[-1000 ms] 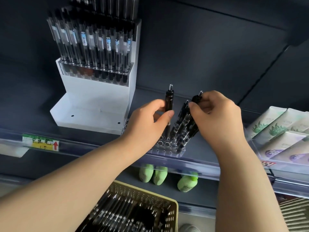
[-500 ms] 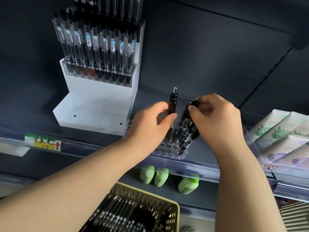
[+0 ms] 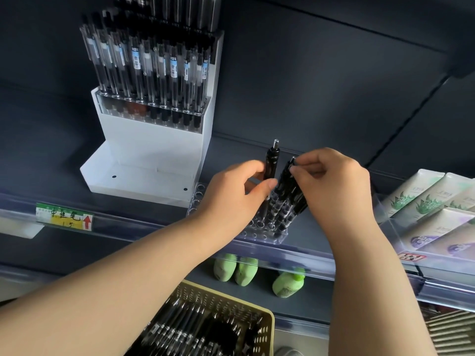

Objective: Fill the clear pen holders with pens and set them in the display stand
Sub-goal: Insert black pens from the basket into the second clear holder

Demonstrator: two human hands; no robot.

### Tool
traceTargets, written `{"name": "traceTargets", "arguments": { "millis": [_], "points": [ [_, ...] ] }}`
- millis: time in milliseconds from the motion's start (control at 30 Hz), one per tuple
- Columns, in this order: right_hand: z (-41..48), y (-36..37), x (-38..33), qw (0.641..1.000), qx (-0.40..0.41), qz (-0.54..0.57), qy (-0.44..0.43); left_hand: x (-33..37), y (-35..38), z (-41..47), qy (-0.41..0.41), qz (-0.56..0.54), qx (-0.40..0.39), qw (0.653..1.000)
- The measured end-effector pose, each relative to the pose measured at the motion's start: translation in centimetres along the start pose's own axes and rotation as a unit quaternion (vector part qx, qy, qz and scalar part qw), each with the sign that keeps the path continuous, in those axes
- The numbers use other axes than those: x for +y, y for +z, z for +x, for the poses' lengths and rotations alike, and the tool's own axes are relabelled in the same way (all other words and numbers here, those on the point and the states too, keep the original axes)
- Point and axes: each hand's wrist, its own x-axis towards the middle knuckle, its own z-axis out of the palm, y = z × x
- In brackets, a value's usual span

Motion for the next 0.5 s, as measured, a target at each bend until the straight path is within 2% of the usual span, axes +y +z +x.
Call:
{"name": "traceTargets", "arguments": {
  "millis": [233, 500],
  "points": [
    [-0.2, 0.2, -0.6, 0.999, 0.009, -0.02, -0.042, 0.6, 0.5, -0.3, 0.026, -0.022, 0.005, 0.999],
    [-0.1, -0.9, -0.1, 0.998, 0.054, 0.014, -0.009, 0.0, 2.0, 0.1, 0.053, 0.043, -0.011, 0.998]
  ]
}}
